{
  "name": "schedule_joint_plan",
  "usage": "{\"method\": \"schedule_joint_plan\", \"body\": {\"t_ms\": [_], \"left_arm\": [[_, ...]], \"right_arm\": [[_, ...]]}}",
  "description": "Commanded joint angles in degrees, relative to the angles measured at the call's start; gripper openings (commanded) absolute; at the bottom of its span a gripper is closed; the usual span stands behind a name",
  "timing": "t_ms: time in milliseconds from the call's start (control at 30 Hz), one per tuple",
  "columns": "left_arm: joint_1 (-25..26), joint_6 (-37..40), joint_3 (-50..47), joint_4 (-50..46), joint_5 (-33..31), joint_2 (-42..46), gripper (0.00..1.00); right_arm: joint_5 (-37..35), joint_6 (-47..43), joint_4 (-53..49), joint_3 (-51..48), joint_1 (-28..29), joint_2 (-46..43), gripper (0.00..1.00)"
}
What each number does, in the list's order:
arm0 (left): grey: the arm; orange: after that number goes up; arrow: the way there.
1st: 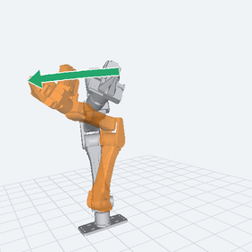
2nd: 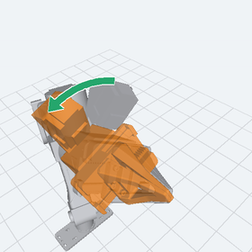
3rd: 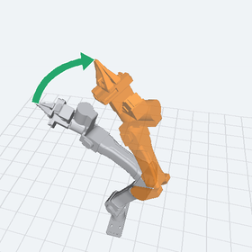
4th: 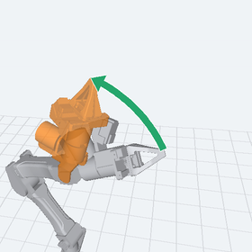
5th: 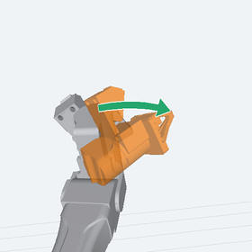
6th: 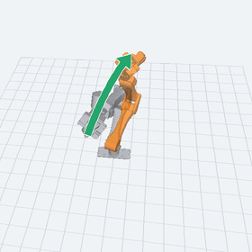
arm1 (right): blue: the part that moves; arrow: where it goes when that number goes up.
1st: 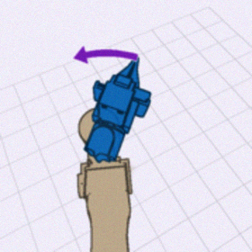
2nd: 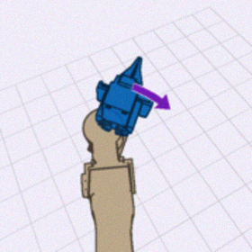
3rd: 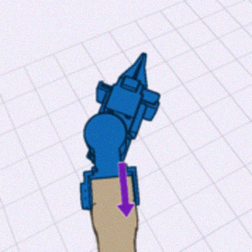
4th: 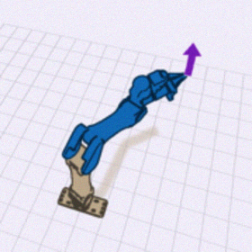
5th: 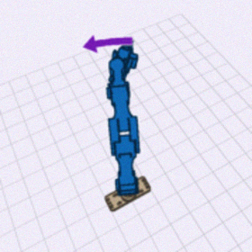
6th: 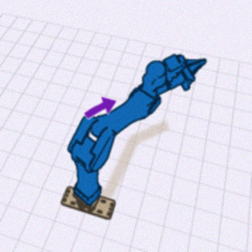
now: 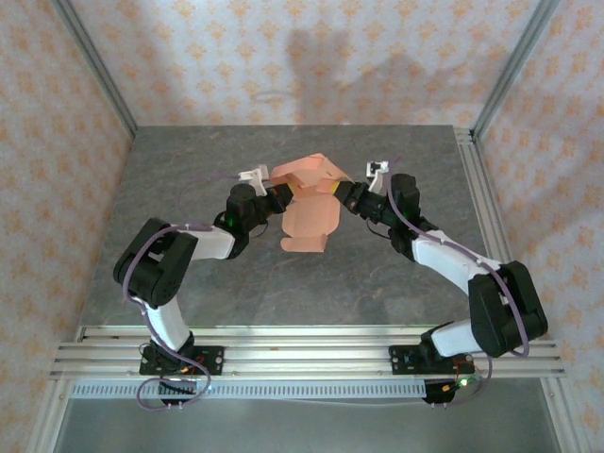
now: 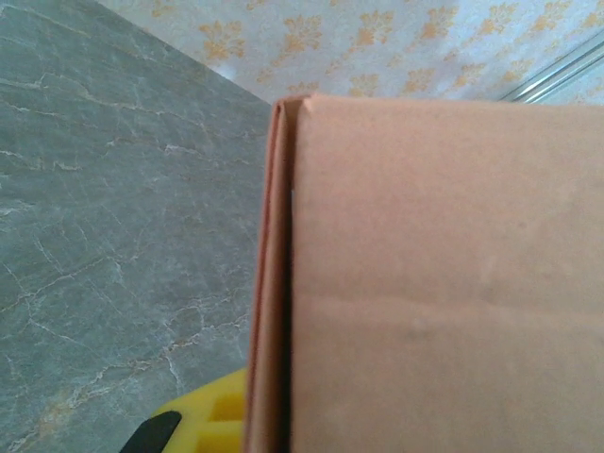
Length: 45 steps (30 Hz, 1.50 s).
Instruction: Fold the paper box
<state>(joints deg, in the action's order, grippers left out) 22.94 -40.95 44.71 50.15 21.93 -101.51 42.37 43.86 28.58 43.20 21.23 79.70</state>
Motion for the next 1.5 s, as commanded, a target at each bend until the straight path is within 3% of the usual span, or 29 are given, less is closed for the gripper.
{"method": "schedule_joint_plan", "body": {"t_ms": [0,100,200,233,300,333,433,467,500,567,667,767,1100,1267,1467], "left_arm": [[1.2,2.1,0.1,1.2,0.8,3.0,0.0],[1.3,2.3,0.2,0.9,0.5,3.0,0.0],[1.4,2.4,0.3,1.0,0.4,2.8,0.0],[1.4,2.3,0.3,1.0,0.4,2.8,0.0],[1.4,2.4,0.3,0.9,0.4,2.8,0.0],[1.5,2.4,0.2,0.8,0.3,2.8,0.0],[1.4,2.4,0.0,0.5,-0.4,2.9,0.0],[1.5,2.2,0.0,0.1,-1.3,3.1,0.0],[1.4,2.0,-0.1,-0.6,-2.4,3.4,0.0],[1.4,1.7,-0.4,-2.0,-4.9,3.9,0.0],[1.5,1.5,-0.2,-4.9,-7.8,4.4,0.0],[1.5,1.2,-0.2,-5.9,-9.7,4.4,0.0],[1.5,0.4,0.1,-7.8,-14.6,2.3,0.0],[2.3,1.1,0.0,-15.1,-23.1,4.3,0.0],[4.4,4.2,-0.2,-19.0,-30.8,7.4,0.0]], "right_arm": [[-2.0,-1.2,-1.7,1.1,0.3,-1.2,0.07],[-1.9,-1.1,-1.7,0.9,0.2,-1.5,0.09],[-2.1,-1.2,-2.0,0.9,0.2,-1.7,0.26],[-2.3,-1.2,-1.8,0.7,0.2,-1.8,0.25],[-2.3,-1.4,-2.0,0.7,0.3,-1.9,0.05],[-2.2,-1.3,-2.1,0.7,0.2,-1.9,0.0],[-2.1,-1.8,-2.7,0.8,0.2,-2.3,0.0],[-2.7,-2.3,-3.3,0.7,0.2,-2.7,0.08],[-3.5,-3.0,-4.2,0.7,0.3,-3.4,0.24],[-5.6,-5.0,-6.3,0.5,0.3,-5.0,0.46],[-8.7,-8.1,-10.1,0.5,0.3,-8.1,0.6],[-10.3,-11.5,-15.5,1.8,0.3,-10.9,0.66],[-17.7,-19.6,-31.0,8.8,2.3,-16.5,0.68],[-31.3,-24.9,-45.5,19.7,9.8,-13.5,0.65],[-41.2,-24.8,-49.6,31.1,19.7,-5.5,0.63]]}}
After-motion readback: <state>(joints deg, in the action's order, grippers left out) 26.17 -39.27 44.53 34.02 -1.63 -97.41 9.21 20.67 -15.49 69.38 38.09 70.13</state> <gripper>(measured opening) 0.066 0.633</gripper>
